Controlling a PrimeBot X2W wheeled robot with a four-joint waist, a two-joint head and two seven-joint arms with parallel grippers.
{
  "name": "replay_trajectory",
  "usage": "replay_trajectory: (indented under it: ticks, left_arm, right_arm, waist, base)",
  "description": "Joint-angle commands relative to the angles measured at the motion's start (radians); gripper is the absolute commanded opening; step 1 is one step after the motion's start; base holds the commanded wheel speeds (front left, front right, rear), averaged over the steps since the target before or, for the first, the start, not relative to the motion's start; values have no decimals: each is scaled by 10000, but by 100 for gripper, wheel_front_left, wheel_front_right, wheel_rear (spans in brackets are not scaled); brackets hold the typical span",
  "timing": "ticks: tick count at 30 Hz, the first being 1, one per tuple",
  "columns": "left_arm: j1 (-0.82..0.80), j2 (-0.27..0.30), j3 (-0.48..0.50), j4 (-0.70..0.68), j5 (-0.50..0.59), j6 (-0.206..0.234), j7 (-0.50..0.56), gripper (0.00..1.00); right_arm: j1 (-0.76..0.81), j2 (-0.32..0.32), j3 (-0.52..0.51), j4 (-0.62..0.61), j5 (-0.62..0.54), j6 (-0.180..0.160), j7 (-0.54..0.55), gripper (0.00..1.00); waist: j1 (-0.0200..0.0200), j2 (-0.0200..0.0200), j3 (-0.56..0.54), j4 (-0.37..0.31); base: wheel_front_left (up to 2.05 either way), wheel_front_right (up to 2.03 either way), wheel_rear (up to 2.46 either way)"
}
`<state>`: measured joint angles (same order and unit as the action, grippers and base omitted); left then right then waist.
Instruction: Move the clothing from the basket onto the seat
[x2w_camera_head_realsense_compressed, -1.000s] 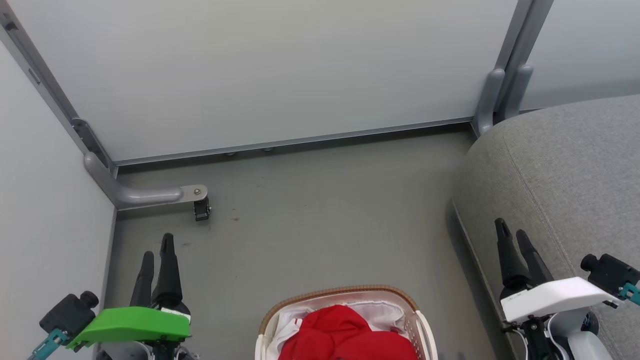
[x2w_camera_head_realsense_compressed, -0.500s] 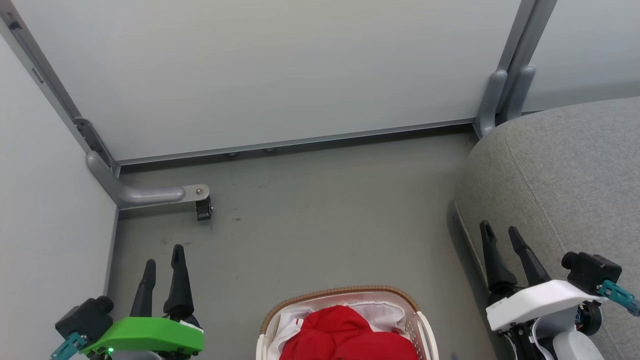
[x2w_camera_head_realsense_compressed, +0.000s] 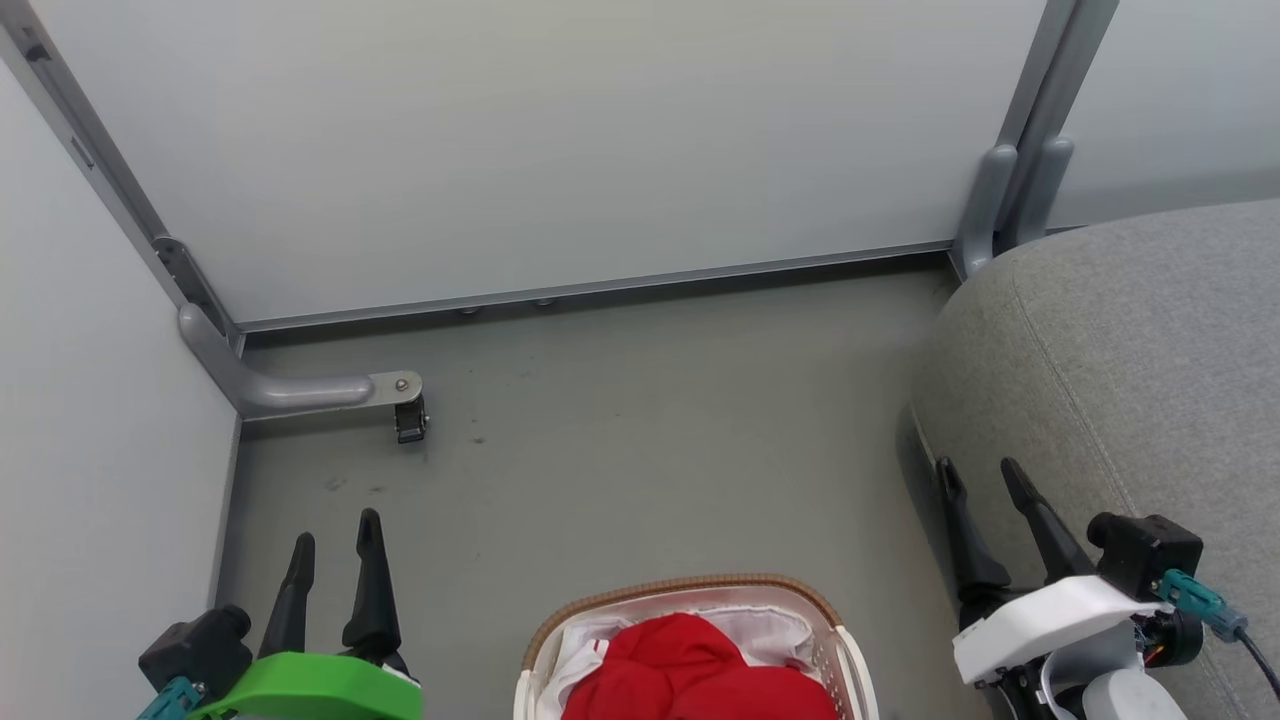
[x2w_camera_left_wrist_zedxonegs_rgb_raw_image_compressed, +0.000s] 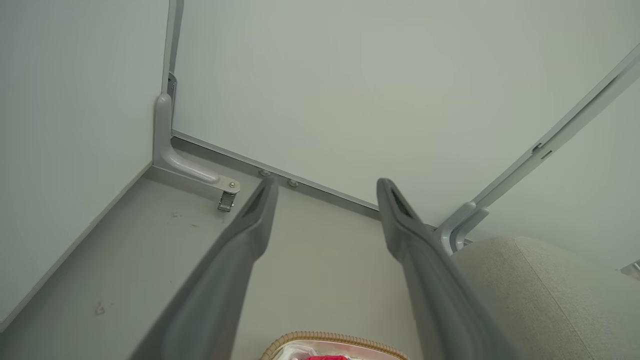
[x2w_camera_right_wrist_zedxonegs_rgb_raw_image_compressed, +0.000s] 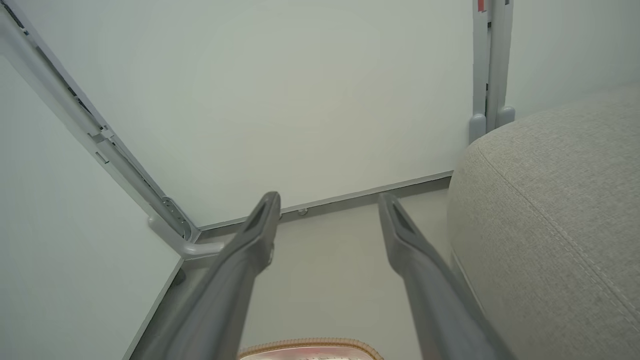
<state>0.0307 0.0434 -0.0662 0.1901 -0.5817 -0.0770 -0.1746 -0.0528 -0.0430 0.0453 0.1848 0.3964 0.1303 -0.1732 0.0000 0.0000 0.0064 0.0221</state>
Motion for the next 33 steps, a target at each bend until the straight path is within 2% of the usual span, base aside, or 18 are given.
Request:
replay_trajectory:
  ticks: [1, 33]
  left_arm:
    - [87, 78, -27, -59, 284, 45, -82, 100]
    - [345, 97, -385, 293, 2492, 148, -740, 100]
  right_arm:
    - [38, -55, 52, -40, -303, 4, -105, 100]
    - [125, -89, 304, 57, -2864, 4, -752, 100]
  waist:
    - [0, 0, -5, 6]
    - [0, 0, -25, 81]
  base:
    - [0, 0, 0]
    - [0, 0, 0]
